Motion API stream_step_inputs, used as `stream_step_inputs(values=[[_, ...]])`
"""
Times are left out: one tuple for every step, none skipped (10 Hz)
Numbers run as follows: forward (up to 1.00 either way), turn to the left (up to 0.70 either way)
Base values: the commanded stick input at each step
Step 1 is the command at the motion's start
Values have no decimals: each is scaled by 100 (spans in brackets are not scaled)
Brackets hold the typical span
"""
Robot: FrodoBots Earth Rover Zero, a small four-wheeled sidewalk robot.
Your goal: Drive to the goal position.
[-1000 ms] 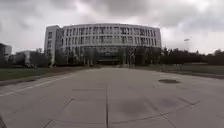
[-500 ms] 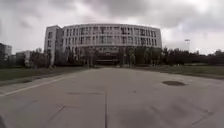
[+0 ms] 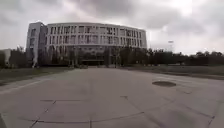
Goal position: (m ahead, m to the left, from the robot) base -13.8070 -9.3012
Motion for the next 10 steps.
stream_step_inputs(values=[[70, -26], [70, -26], [70, -26], [70, -26], [70, -28], [70, -30], [70, -30], [70, -30], [70, -30], [70, -30]])
